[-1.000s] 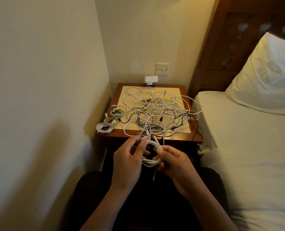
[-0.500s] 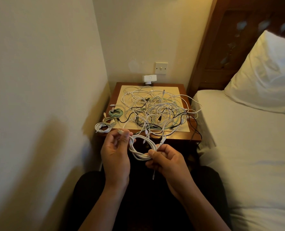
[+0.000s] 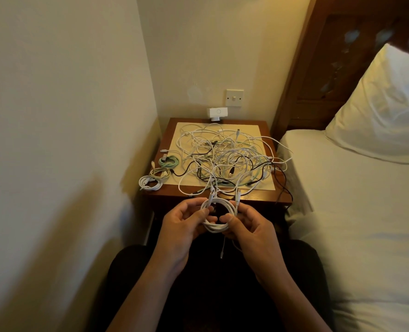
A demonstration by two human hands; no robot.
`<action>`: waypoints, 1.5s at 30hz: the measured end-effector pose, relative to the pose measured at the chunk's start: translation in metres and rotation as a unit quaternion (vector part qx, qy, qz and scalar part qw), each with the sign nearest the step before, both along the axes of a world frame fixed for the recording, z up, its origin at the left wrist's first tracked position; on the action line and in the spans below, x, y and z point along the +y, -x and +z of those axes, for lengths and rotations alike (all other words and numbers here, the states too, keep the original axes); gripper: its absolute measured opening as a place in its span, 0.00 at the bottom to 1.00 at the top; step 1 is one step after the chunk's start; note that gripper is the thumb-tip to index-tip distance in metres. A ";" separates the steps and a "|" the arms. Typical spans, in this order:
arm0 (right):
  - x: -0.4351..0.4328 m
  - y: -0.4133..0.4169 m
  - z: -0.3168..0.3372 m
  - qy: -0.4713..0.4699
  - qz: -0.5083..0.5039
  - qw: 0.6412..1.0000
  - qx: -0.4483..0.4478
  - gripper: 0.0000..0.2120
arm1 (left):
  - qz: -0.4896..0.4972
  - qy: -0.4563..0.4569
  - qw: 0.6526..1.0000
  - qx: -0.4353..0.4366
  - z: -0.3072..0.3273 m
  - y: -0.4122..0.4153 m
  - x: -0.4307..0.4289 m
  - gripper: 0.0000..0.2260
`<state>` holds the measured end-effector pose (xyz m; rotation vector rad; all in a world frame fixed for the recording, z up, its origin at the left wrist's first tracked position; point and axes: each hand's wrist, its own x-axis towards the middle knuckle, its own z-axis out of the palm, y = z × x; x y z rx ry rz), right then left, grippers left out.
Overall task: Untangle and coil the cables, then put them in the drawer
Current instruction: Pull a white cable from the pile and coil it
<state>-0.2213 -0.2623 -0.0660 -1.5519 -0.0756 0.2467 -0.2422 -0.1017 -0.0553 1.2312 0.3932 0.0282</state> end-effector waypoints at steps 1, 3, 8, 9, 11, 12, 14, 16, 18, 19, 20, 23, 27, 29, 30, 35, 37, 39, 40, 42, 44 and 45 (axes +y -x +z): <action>-0.001 -0.001 -0.002 0.008 -0.004 1.000 0.001 0.15 | 0.004 0.017 1.000 0.004 0.000 -0.001 0.000 0.11; -0.002 -0.003 -0.003 0.013 -0.019 1.000 0.003 0.16 | 0.007 0.040 0.999 0.011 -0.001 -0.002 -0.001 0.11; -0.008 -0.011 -0.001 0.014 -0.041 0.999 -0.002 0.15 | -0.009 0.051 0.998 0.027 -0.005 -0.001 -0.002 0.10; -0.010 -0.013 -0.001 0.021 -0.037 0.999 -0.004 0.14 | -0.010 0.054 0.998 0.031 -0.005 -0.001 0.000 0.10; -0.013 -0.015 -0.002 0.045 -0.023 0.999 -0.016 0.13 | -0.009 0.051 0.998 0.041 -0.007 -0.001 0.004 0.09; -0.013 -0.015 -0.002 0.058 -0.018 0.998 -0.021 0.13 | -0.009 0.040 0.998 0.048 -0.008 -0.001 0.006 0.08; -0.014 -0.016 -0.003 0.071 -0.013 0.997 -0.021 0.12 | -0.019 -0.002 0.998 0.057 -0.009 0.000 0.009 0.08; -0.015 -0.017 -0.005 0.086 -0.011 0.996 -0.022 0.11 | -0.047 -0.098 0.993 0.041 -0.013 0.001 0.015 0.10; -0.016 -0.018 -0.009 0.112 -0.008 0.994 -0.017 0.10 | -0.107 -0.208 0.972 0.014 -0.016 0.002 0.021 0.13; -0.015 -0.019 -0.010 0.124 -0.002 0.992 -0.013 0.10 | -0.134 -0.236 0.962 0.011 -0.017 0.002 0.024 0.13; -0.015 -0.019 -0.011 0.134 0.006 0.991 -0.009 0.09 | -0.150 -0.242 0.958 0.015 -0.018 0.001 0.025 0.12; -0.013 -0.021 -0.013 0.160 0.034 0.986 -0.019 0.08 | -0.162 -0.235 0.958 0.021 -0.021 0.001 0.030 0.07; -0.009 -0.028 -0.013 0.153 0.085 0.984 -0.031 0.13 | -0.134 -0.243 0.961 0.008 -0.020 -0.003 0.040 0.08; -0.007 -0.033 -0.014 0.143 0.092 0.985 -0.033 0.18 | -0.079 -0.252 0.965 0.010 -0.023 -0.013 0.052 0.08; -0.007 -0.035 -0.015 0.142 0.088 0.986 -0.031 0.19 | -0.044 -0.263 0.964 0.011 -0.025 -0.022 0.061 0.09; -0.006 -0.047 -0.021 0.162 0.066 0.984 -0.026 0.16 | 0.131 -0.332 0.934 0.023 -0.036 -0.080 0.117 0.10; -0.006 -0.052 -0.021 0.169 0.060 0.983 -0.022 0.14 | 0.168 -0.364 0.915 0.042 -0.044 -0.106 0.136 0.10; -0.007 -0.059 -0.022 0.174 0.053 0.983 -0.022 0.13 | 0.174 -0.392 0.901 0.067 -0.056 -0.128 0.151 0.10; -0.007 -0.062 -0.022 0.177 0.048 0.983 -0.023 0.13 | 0.168 -0.407 0.894 0.078 -0.062 -0.136 0.155 0.10; -0.008 -0.066 -0.023 0.177 0.042 0.983 -0.024 0.13 | 0.148 -0.436 0.882 0.098 -0.073 -0.147 0.159 0.12; -0.009 -0.071 -0.026 0.176 0.037 0.983 -0.023 0.12 | 0.125 -0.454 0.875 0.111 -0.082 -0.152 0.158 0.14; -0.010 -0.074 -0.028 0.178 0.035 0.983 -0.023 0.12 | 0.120 -0.456 0.875 0.110 -0.085 -0.153 0.157 0.15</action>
